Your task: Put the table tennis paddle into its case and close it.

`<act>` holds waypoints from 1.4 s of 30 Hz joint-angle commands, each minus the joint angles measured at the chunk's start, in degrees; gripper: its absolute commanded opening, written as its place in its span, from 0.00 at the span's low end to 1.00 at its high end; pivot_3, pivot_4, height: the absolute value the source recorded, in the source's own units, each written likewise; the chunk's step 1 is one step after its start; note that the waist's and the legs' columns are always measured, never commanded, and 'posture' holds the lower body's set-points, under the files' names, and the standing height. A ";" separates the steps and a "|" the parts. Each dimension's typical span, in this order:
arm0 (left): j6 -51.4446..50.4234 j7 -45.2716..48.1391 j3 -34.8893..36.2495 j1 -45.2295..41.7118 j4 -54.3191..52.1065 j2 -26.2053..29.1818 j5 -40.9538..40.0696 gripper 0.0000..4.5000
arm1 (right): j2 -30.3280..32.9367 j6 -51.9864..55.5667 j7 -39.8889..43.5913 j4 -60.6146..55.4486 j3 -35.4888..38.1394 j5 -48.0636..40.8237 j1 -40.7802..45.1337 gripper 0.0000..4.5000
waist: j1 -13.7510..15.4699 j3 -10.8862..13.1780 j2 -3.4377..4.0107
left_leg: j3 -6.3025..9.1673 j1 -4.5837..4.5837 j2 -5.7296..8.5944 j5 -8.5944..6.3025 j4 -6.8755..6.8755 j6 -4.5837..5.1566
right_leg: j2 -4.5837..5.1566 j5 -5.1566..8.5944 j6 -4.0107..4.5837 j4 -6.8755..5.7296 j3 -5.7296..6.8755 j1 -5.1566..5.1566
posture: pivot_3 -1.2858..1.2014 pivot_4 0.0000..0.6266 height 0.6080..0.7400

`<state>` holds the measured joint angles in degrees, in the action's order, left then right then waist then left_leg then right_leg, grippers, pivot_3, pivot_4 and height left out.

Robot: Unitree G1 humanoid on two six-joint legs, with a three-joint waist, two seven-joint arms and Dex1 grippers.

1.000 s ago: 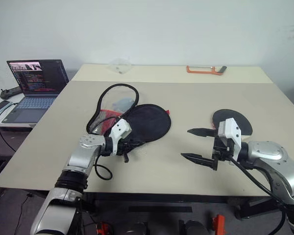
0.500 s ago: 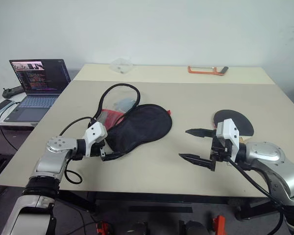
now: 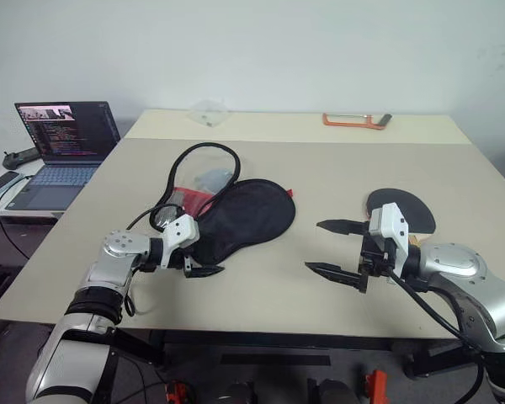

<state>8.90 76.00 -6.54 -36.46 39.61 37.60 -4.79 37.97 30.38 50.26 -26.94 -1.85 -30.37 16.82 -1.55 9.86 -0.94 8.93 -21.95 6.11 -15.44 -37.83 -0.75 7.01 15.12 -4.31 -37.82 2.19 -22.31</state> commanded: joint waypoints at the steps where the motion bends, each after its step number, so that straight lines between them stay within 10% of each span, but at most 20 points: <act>1: -2.13 2.33 0.54 1.23 -4.70 0.91 -2.04 1.00 | 0.23 -0.42 -0.34 -2.60 1.03 -0.62 -0.04 1.00 | -0.05 0.00 0.00 | 0.00 0.00 0.00 0.00 0.00 0.00 | 0.00 0.00 0.00 0.00 -0.01 0.00 | 0.52 0.24 1.00; 7: -7.48 5.51 0.08 4.88 -11.06 2.90 -3.05 0.88 | 0.48 -0.56 -0.42 -2.65 1.15 -0.58 -0.33 1.00 | -0.16 0.00 0.00 | 0.00 0.01 -0.01 0.00 0.00 0.00 | -0.01 0.00 0.00 -0.02 -0.02 -0.01 | 0.52 0.24 1.00; 18: -6.97 0.12 0.68 4.97 -5.64 4.60 -0.30 0.01 | 0.58 -0.86 -0.36 -1.97 1.13 -0.14 0.07 1.00 | -0.10 -0.01 0.01 | -0.01 0.05 -0.01 -0.01 0.01 0.01 | -0.01 0.01 -0.01 -0.03 -0.03 0.00 | 0.52 0.24 1.00; 33: -31.15 -12.22 -0.49 5.85 -29.49 -7.33 -5.37 0.01 | 2.18 -0.89 0.23 -1.54 2.64 -0.39 -0.44 1.00 | 1.29 0.01 -0.02 | 0.07 -0.04 0.01 -0.01 -0.03 0.01 | 0.01 0.01 -0.01 -0.01 -0.02 0.01 | 0.52 0.24 1.00; 42: -33.37 -24.54 -4.44 -0.90 -21.82 -21.03 -1.68 0.01 | 3.47 -0.91 0.48 -2.10 3.28 -0.47 -1.92 1.00 | 1.62 0.03 -0.06 | 0.03 -0.04 0.02 0.00 -0.05 -0.01 | 0.01 0.01 -0.02 0.01 0.02 0.03 | 0.52 0.24 1.00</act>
<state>-25.50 53.33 -10.80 -35.86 17.14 17.48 -6.80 40.72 30.34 50.48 -27.31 -0.41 -30.36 14.87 0.06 9.89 -1.00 8.95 -21.99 6.14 -15.43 -37.88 -0.76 7.03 15.13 -4.34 -37.80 2.20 -22.27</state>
